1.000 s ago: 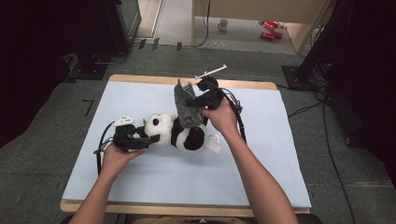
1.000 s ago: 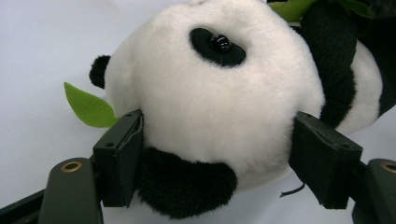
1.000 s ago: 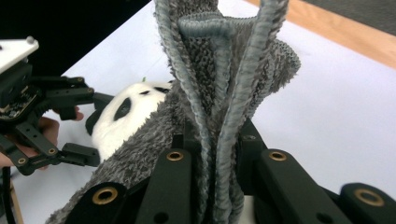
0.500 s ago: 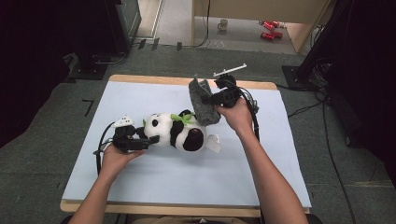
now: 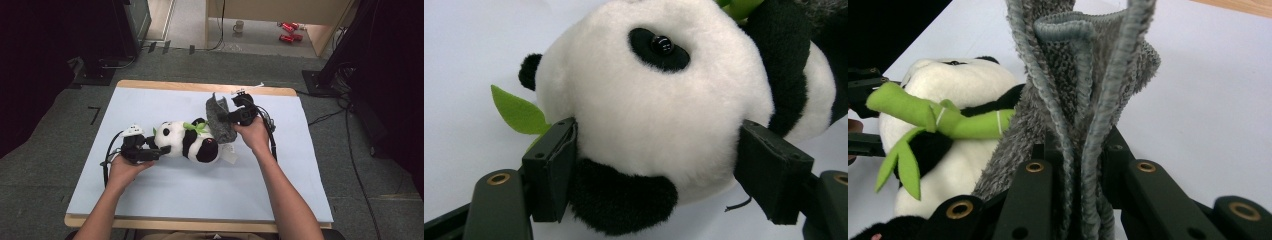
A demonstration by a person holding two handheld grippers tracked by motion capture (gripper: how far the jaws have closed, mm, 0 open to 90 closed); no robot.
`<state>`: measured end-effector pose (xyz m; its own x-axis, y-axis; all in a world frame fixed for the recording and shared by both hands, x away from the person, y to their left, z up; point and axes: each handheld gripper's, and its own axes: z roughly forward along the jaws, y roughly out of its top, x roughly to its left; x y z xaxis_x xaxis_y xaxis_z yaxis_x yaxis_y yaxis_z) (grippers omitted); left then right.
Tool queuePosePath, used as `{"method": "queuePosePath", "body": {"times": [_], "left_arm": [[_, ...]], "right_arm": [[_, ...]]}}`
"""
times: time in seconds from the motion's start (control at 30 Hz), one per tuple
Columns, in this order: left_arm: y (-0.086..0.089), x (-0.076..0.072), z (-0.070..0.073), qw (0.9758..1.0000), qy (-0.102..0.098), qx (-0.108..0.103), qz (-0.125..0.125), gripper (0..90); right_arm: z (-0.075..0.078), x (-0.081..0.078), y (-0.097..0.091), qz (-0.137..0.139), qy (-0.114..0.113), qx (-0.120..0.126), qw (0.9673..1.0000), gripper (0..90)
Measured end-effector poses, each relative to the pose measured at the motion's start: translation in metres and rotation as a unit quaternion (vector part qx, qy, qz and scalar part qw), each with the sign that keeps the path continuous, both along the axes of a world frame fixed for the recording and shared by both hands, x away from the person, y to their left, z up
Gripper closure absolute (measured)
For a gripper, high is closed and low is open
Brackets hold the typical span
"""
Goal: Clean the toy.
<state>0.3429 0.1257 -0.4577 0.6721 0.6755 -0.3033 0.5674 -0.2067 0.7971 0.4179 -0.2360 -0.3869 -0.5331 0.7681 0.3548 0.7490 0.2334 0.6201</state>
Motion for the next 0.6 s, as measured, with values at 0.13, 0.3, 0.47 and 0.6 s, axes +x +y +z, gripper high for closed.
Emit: {"method": "queuePosePath", "body": {"times": [0.13, 0.3, 0.47, 0.6], "left_arm": [[0.0, 0.0, 0.0, 1.0, 0.001, -0.001, 0.0, 24.2], [0.0, 0.001, 0.0, 1.0, 0.002, -0.003, 0.0, 24.2], [0.001, 0.004, 0.0, 1.0, 0.005, -0.008, 0.0, 24.2], [0.001, 0.006, 0.001, 0.9999, 0.008, -0.011, -0.002, 24.2]], "right_arm": [[-0.004, -0.003, -0.009, -0.006, 0.003, 0.005, 1.0, 80.1], [-0.009, -0.007, -0.019, -0.014, 0.007, 0.005, 0.9999, 80.1], [-0.015, -0.01, -0.029, -0.023, 0.015, 0.001, 0.9996, 80.2], [-0.019, -0.013, -0.034, -0.028, 0.021, -0.003, 0.9994, 80.2]]}}
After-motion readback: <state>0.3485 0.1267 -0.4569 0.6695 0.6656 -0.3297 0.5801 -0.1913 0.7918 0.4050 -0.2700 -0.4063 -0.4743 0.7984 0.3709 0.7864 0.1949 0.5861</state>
